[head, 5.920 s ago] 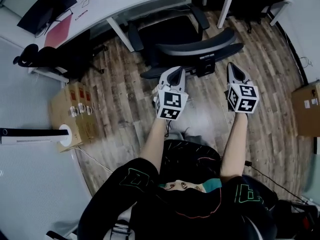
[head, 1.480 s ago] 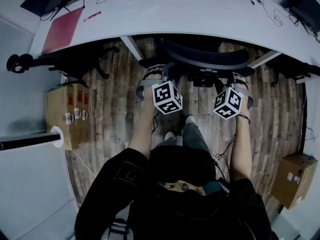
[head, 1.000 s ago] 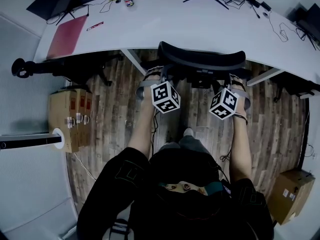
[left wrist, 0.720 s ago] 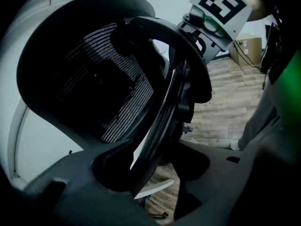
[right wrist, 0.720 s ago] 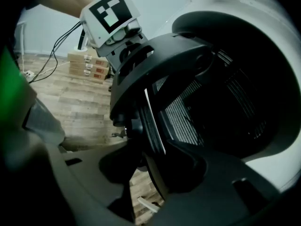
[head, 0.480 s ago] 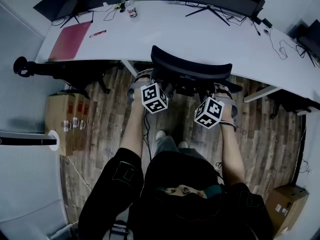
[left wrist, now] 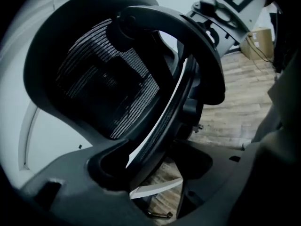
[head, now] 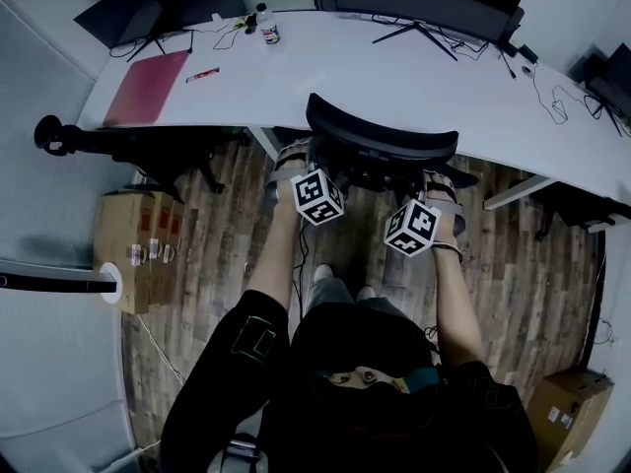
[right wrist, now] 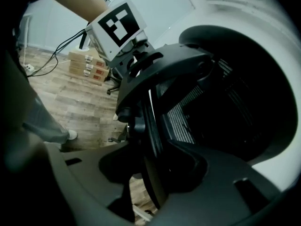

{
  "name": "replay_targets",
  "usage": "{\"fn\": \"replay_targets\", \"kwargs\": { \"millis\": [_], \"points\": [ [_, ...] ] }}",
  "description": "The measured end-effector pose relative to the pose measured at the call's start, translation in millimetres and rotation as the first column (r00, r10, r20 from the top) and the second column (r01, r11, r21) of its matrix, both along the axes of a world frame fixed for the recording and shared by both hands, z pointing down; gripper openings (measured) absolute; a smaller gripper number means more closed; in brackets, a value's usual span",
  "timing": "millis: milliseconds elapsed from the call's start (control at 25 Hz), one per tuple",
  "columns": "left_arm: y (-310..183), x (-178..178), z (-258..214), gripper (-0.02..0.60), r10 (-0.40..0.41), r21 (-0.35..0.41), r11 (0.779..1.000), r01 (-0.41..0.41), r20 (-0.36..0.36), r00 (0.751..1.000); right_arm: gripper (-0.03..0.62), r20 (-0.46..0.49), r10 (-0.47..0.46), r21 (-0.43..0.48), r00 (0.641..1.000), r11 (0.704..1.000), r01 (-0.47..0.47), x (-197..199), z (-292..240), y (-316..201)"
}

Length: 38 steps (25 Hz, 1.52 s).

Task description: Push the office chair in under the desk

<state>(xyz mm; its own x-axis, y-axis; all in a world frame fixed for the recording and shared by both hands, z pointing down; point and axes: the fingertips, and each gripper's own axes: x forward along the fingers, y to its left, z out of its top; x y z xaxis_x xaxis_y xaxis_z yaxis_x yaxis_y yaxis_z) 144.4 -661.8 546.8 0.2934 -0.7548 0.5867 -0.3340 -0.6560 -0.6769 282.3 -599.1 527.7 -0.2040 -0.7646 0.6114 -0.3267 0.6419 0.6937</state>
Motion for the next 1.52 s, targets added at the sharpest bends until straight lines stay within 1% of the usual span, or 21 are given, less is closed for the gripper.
{"fn": "replay_targets", "kwargs": {
  "millis": [80,160,240,280,320,400,440,520,560,600,640,720,800,880,920,960,1000,1120,1240,1360,1520],
  "points": [
    [4.0,-2.3,-1.4,0.299,-0.051,0.02,0.998,0.052,-0.035,0.998,0.178,0.045,0.004,0.029,0.999,1.0,-0.005,-1.1,-1.9,3.9],
    [9.4,-3.8,-7.0,0.31,-0.11,0.034,0.993,0.113,-0.081,0.991,0.181,0.141,0.027,0.019,0.99,0.999,-0.03,-0.1,-9.0,7.9],
    [16.9,-2.4,-16.3,0.314,-0.155,0.03,0.987,0.16,-0.14,0.978,0.189,0.253,0.063,0.005,0.965,0.998,-0.066,3.1,-20.7,11.7],
    [22.4,-0.6,-22.2,0.285,-0.17,0.022,0.984,0.177,-0.185,0.968,0.195,0.302,0.079,0.005,0.95,0.996,-0.085,5.2,-26.5,14.3],
    [29.1,1.6,-28.6,0.261,-0.183,0.012,0.981,0.191,-0.241,0.953,0.175,0.345,0.096,0.002,0.934,0.995,-0.103,7.4,-31.2,18.0],
    [44.2,6.0,-42.0,0.193,-0.2,-0.003,0.977,0.213,-0.357,0.912,0.17,0.428,0.131,-0.014,0.894,0.99,-0.139,10.5,-39.2,26.8],
    [51.2,7.8,-49.0,0.181,-0.204,-0.006,0.975,0.221,-0.405,0.891,0.144,0.473,0.149,-0.023,0.868,0.987,-0.157,11.6,-43.9,30.8],
    [62.1,9.3,-64.6,0.14,-0.215,0.003,0.969,0.247,-0.482,0.849,0.106,0.581,0.18,-0.038,0.794,0.98,-0.194,12.8,-56.5,36.0],
    [66.4,8.1,-73.6,0.11,-0.224,0.011,0.963,0.269,-0.523,0.822,0.089,0.636,0.193,-0.044,0.747,0.976,-0.214,13.0,-63.9,37.8],
    [70.6,5.5,-82.6,0.086,-0.234,0.016,0.955,0.296,-0.57,0.788,0.072,0.685,0.205,-0.049,0.699,0.97,-0.236,13.5,-71.0,40.0],
    [75.6,2.2,-90.8,0.057,-0.247,0.011,0.946,0.324,-0.622,0.743,0.051,0.727,0.216,-0.054,0.652,0.964,-0.259,14.8,-76.8,43.1],
    [88.8,-3.6,-104.9,0.009,-0.274,-0.033,0.93,0.366,-0.727,0.63,0.005,0.796,0.236,-0.072,0.557,0.951,-0.3,17.9,-87.2,52.5],
    [105.9,-5.7,-115.2,0.009,-0.294,-0.109,0.929,0.354,-0.8,0.524,0.005,0.865,0.248,-0.113,0.436,0.943,-0.312,15.6,-101.5,64.9],
    [124.3,-10.7,-119.2,0.008,-0.322,-0.191,0.929,0.318,-0.841,0.434,0.005,0.917,0.251,-0.15,0.311,0.938,-0.313,9.7,-114.6,78.8],
    [132.7,-16.7,-120.5,0.006,-0.334,-0.22,0.926,0.306,-0.855,0.396,0.003,0.927,0.256,-0.164,0.273,0.933,-0.32,6.8,-117.1,86.0],
    [139.7,-23.5,-121.9,0.006,-0.34,-0.237,0.925,0.297,-0.865,0.369,0.003,0.929,0.267,-0.174,0.255,0.926,-0.335,4.8,-116.5,92.6],
    [145.4,-29.5,-123.0,0.006,-0.338,-0.241,0.927,0.288,-0.871,0.358,0.003,0.926,0.285,-0.184,0.25,0.915,-0.36,4.7,-113.7,98.4],
    [162.9,-39.7,-122.8,0.008,-0.316,-0.224,0.937,0.269,-0.873,0.372,0.003,0.908,0.336,-0.207,0.251,0.88,-0.427,6.8,-104.6,115.2],
    [177.2,-48.8,-122.7,0.008,-0.304,-0.215,0.942,0.259,-0.873,0.381,0.005,0.903,0.334,-0.191,0.271,0.876,-0.444,-3.1,-104.6,130.1],
    [186.2,-51.2,-129.9,0.008,-0.268,-0.185,0.954,0.236,-0.879,0.394,0.005,0.904,0.322,-0.169,0.283,0.874,-0.455,-9.6,-111.4,141.4],
    [194.8,-53.0,-137.7,0.008,-0.235,-0.163,0.964,0.209,-0.891,0.388,0.005,0.899,0.308,-0.138,0.312,0.874,-0.466,-15.7,-120.9,151.6]
  ]
}}
